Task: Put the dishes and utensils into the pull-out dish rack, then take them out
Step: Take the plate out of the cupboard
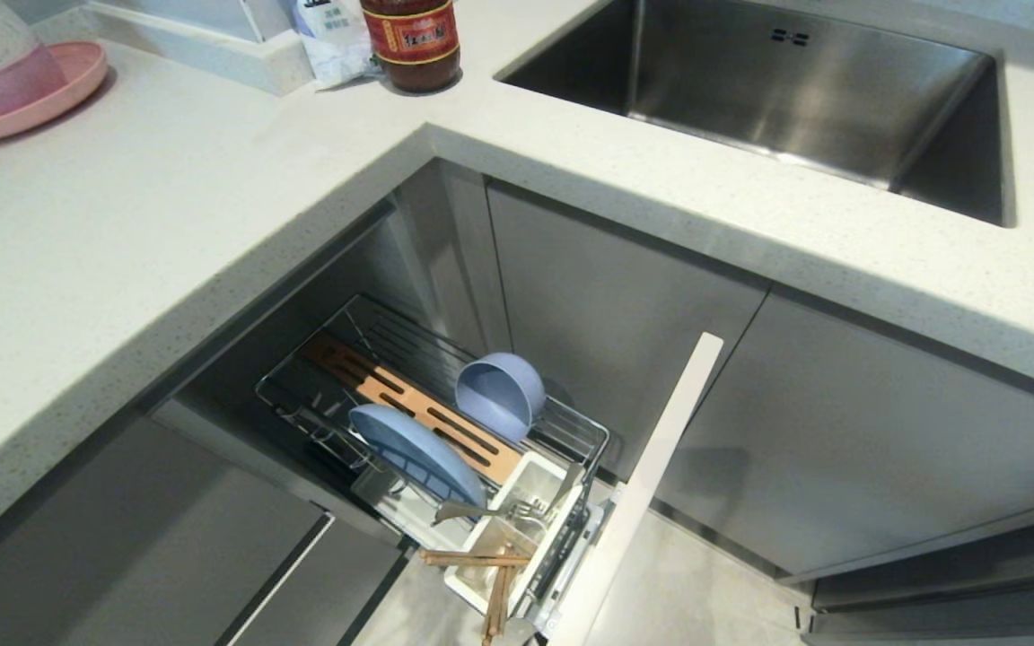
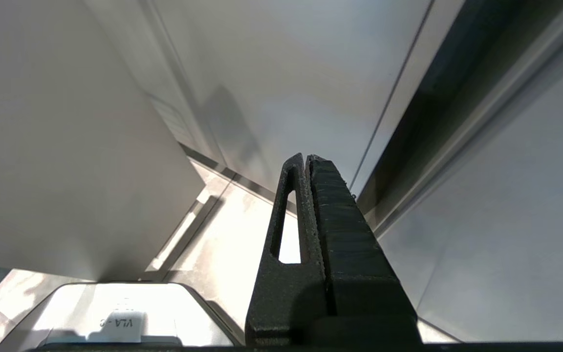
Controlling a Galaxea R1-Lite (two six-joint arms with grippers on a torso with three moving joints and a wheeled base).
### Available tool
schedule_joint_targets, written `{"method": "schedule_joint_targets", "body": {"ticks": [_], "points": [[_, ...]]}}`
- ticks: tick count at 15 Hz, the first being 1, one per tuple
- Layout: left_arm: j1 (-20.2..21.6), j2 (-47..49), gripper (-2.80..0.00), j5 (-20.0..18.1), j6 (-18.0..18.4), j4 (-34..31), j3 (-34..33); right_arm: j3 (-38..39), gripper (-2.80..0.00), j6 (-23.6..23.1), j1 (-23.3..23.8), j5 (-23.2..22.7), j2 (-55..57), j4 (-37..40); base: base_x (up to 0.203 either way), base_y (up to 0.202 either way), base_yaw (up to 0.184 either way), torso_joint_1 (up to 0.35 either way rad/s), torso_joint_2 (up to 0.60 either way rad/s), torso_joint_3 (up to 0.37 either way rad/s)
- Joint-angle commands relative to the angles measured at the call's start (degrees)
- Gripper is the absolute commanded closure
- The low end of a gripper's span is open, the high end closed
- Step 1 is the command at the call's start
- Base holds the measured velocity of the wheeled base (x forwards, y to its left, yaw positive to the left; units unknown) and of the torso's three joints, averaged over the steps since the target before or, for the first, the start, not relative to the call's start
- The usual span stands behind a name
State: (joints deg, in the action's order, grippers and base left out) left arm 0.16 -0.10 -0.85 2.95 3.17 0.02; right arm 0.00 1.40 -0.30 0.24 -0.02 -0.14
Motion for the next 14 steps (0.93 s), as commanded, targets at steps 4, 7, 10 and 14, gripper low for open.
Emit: {"method": "schedule_joint_targets", "body": {"ticks": [4,7,10,14], "points": [[0.11,0.10,0.00,0.33,-2.86,0.16,-1.48,0.09,0.00,0.00,-0.04,0.02,-0.24,-0.04,0.000,0.000,0.000,0.000,0.00,0.000],[0.08,0.10,0.00,0.41,-2.96,0.03,-1.52,0.09,0.00,0.00,0.04,0.02,-0.16,-0.04,0.000,0.000,0.000,0.000,0.00,0.000],[0.11,0.01,0.00,1.75,-3.61,1.48,1.76,0.09,0.00,0.00,0.04,0.02,-0.23,-0.04,0.000,0.000,0.000,0.000,0.00,0.000],[0.01,4.73,0.00,2.73,-3.63,-6.61,21.67,0.09,0.00,0.00,0.04,0.02,-0.24,-0.04,0.000,0.000,0.000,0.000,0.00,0.000]]}}
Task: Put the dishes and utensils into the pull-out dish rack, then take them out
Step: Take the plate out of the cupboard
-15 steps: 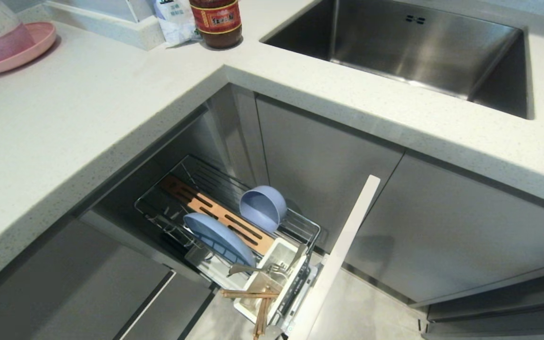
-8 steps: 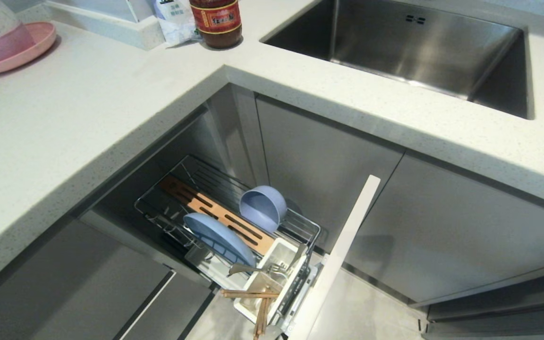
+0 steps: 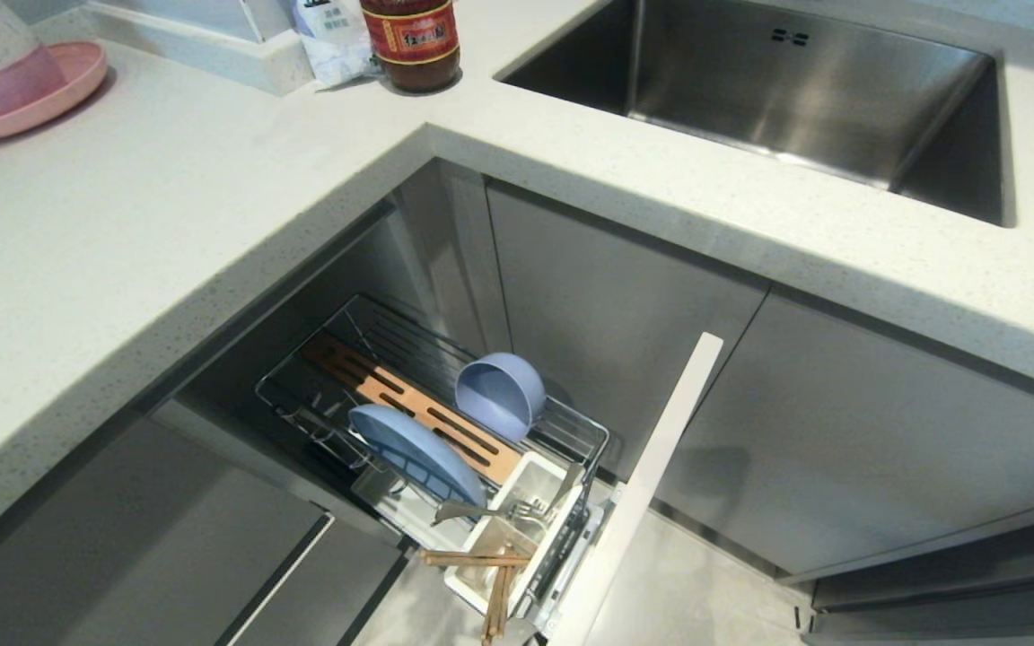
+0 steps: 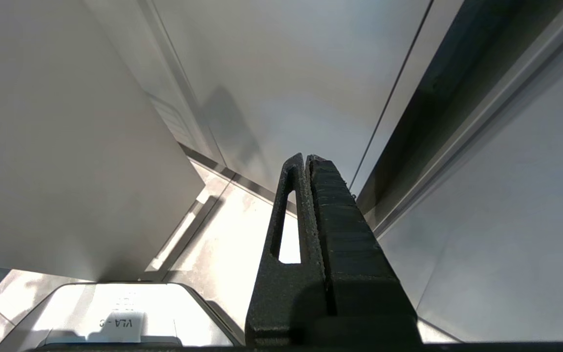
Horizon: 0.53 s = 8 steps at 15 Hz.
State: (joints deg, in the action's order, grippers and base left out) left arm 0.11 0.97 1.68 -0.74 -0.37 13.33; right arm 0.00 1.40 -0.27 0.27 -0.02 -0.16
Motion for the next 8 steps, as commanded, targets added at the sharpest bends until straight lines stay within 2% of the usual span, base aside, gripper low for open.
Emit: {"method": "schedule_joint_targets", "body": {"ticks": [1,3,6,7,8], "points": [[0.09,7.71,0.00,0.54,0.17,-5.22,14.01,0.09,0.00,0.00,-0.05,0.00,-0.21,-0.02,0.000,0.000,0.000,0.000,0.00,0.000],[0.11,19.44,0.00,1.37,0.31,-7.20,24.64,0.09,0.00,0.00,0.00,0.00,-0.23,-0.02,0.000,0.000,0.000,0.000,0.00,0.000],[-0.51,36.45,0.00,1.77,-0.19,-7.39,45.10,0.09,0.00,0.00,-0.07,0.00,-0.22,-0.02,0.000,0.000,0.000,0.000,0.00,0.000],[-1.25,41.61,0.00,1.86,-1.99,-7.28,51.11,0.09,0.00,0.00,-0.07,0.00,-0.16,-0.02,0.000,0.000,0.000,0.000,0.00,0.000],[-2.27,45.73,0.00,1.94,-5.28,-7.24,55.67,0.09,0.00,0.00,-0.03,0.00,-0.23,-0.02,0.000,0.000,0.000,0.000,0.00,0.000]]}}
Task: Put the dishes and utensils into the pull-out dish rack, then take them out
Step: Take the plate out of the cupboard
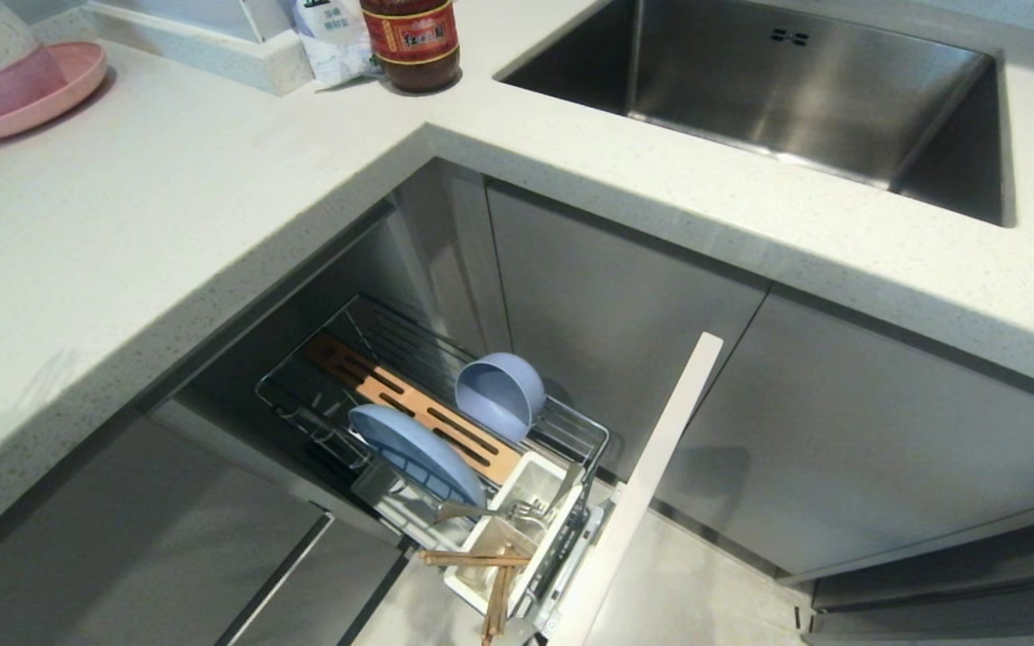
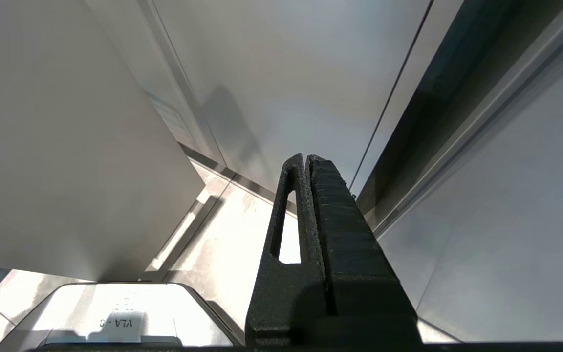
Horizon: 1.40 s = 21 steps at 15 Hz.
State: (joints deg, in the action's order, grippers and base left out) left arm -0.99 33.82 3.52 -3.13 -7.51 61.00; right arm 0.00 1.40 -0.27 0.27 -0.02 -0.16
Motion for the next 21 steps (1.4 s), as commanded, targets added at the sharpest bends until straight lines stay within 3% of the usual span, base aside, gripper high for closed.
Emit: {"method": "schedule_joint_targets", "body": {"ticks": [1,2,3,5,8,11,13,16,19,21], "points": [[-2.30,16.36,0.00,0.16,-8.27,-0.11,11.16,0.09,0.00,0.00,-0.01,0.00,-0.24,-0.02,0.000,0.000,0.000,0.000,0.00,0.000],[-3.99,18.72,0.00,0.19,-15.84,-0.20,12.63,0.09,0.00,0.00,-0.05,0.00,-0.20,-0.02,0.000,0.000,0.000,0.000,0.00,0.000],[-7.14,20.90,0.00,0.29,-19.05,-0.28,13.37,0.09,0.00,0.00,-0.02,0.00,-0.19,-0.02,0.000,0.000,0.000,0.000,0.00,0.000],[-14.75,23.11,0.00,1.94,-21.59,-0.41,13.10,0.09,0.00,0.00,-0.04,0.00,-0.23,-0.02,0.000,0.000,0.000,0.000,0.00,0.000],[-27.48,25.42,0.00,11.85,-24.08,0.14,11.57,0.09,0.00,0.00,0.00,0.00,-0.18,-0.02,0.000,0.000,0.000,0.000,0.00,0.000],[-42.90,28.61,0.00,26.10,-25.93,2.36,8.76,0.09,0.00,0.00,-0.01,0.00,-0.16,-0.02,0.000,0.000,0.000,0.000,0.00,0.000],[-49.16,32.70,0.00,32.29,-28.20,5.12,5.75,0.09,0.00,0.00,-0.04,0.00,-0.23,-0.02,0.000,0.000,0.000,0.000,0.00,0.000],[-50.99,39.25,0.00,36.13,-33.94,5.37,4.49,0.09,0.00,0.00,-0.03,0.00,-0.24,-0.02,0.000,0.000,0.000,0.000,0.00,0.000],[-51.34,45.59,0.00,38.55,-37.19,4.26,2.57,0.09,0.00,0.00,-0.07,0.00,-0.24,-0.02,0.000,0.000,0.000,0.000,0.00,0.000],[-52.72,49.50,0.00,40.04,-41.83,1.59,2.65,0.09,0.00,0.00,0.00,0.00,-0.24,-0.02,0.000,0.000,0.000,0.000,0.00,0.000]]}}
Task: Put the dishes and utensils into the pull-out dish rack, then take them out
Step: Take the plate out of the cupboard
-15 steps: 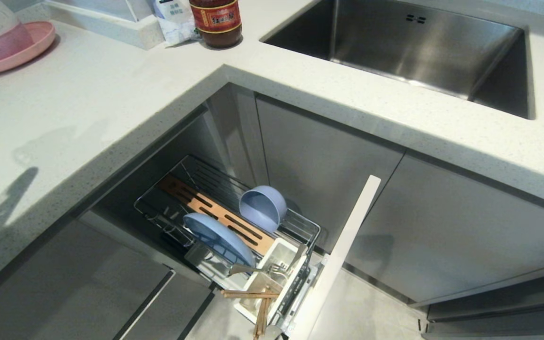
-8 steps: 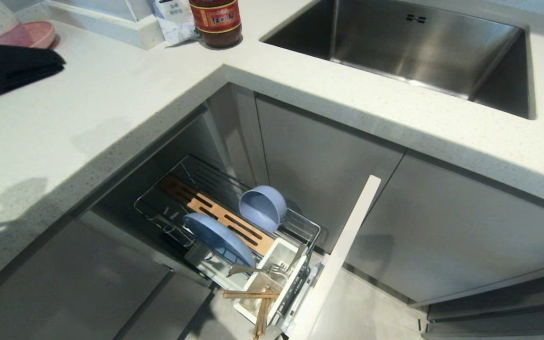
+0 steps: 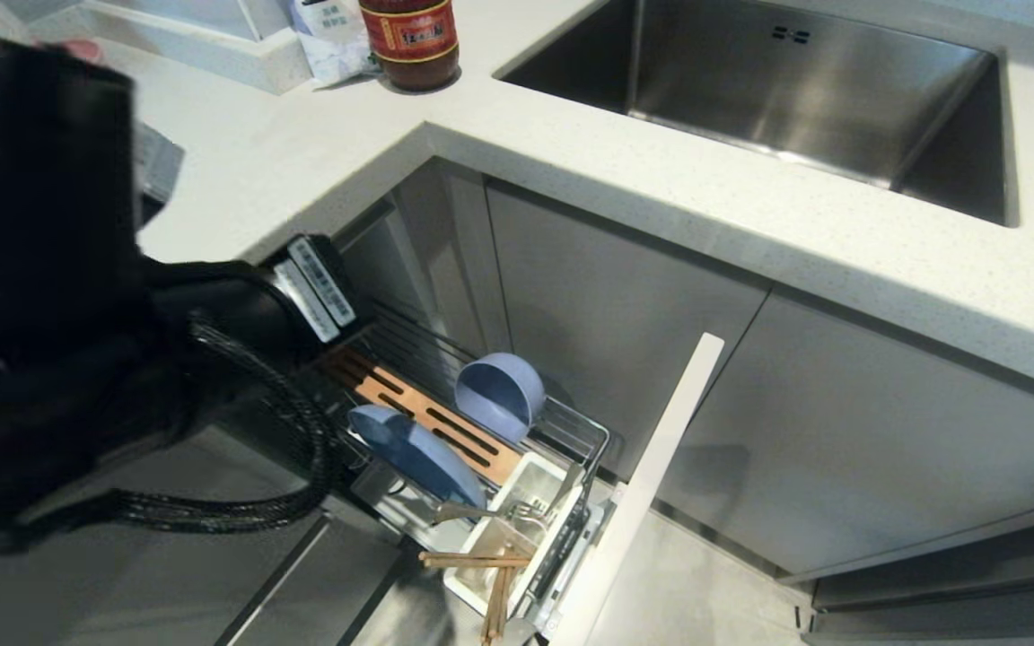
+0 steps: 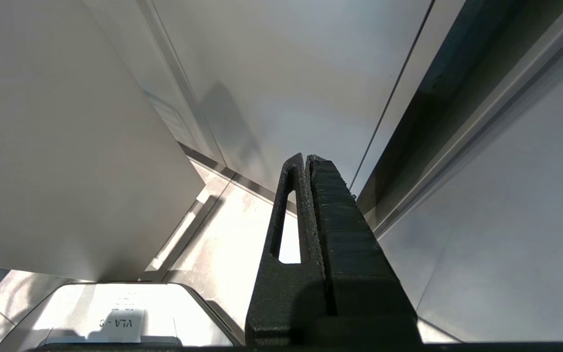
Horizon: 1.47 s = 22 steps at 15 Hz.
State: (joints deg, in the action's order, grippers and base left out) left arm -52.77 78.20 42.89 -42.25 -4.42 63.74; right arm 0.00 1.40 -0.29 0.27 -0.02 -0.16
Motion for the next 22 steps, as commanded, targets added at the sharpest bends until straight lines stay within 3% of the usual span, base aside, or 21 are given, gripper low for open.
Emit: {"method": "schedule_joint_targets", "body": {"ticks": [1,6,7,10,16,22], "points": [[-1.96,6.97,0.00,0.90,-5.80,-4.20,0.64,0.09,0.00,0.00,-0.06,0.00,-0.24,-0.02,0.000,0.000,0.000,0.000,0.00,0.000],[-3.06,15.85,0.00,1.12,-21.70,-25.15,7.59,0.09,0.00,0.00,-0.04,0.00,-0.22,-0.02,0.000,0.000,0.000,0.000,0.00,0.000],[-2.99,17.00,-2.80,1.11,-23.90,-26.77,8.64,0.09,0.00,0.00,-0.06,0.00,-0.17,-0.02,0.000,0.000,0.000,0.000,0.00,0.000],[-1.69,19.61,-2.80,1.24,-27.25,-27.94,9.68,0.09,0.00,0.00,-0.02,0.00,-0.23,-0.02,0.000,0.000,0.000,0.000,0.00,0.000],[3.10,21.93,-2.80,1.84,-30.28,-28.55,8.72,0.09,0.00,0.00,0.03,0.00,-0.17,-0.02,0.000,0.000,0.000,0.000,0.00,0.000],[6.14,27.22,-2.80,1.59,-30.62,-24.02,8.61,0.09,0.00,0.00,-0.03,0.00,-0.21,-0.02,0.000,0.000,0.000,0.000,0.00,0.000]]}}
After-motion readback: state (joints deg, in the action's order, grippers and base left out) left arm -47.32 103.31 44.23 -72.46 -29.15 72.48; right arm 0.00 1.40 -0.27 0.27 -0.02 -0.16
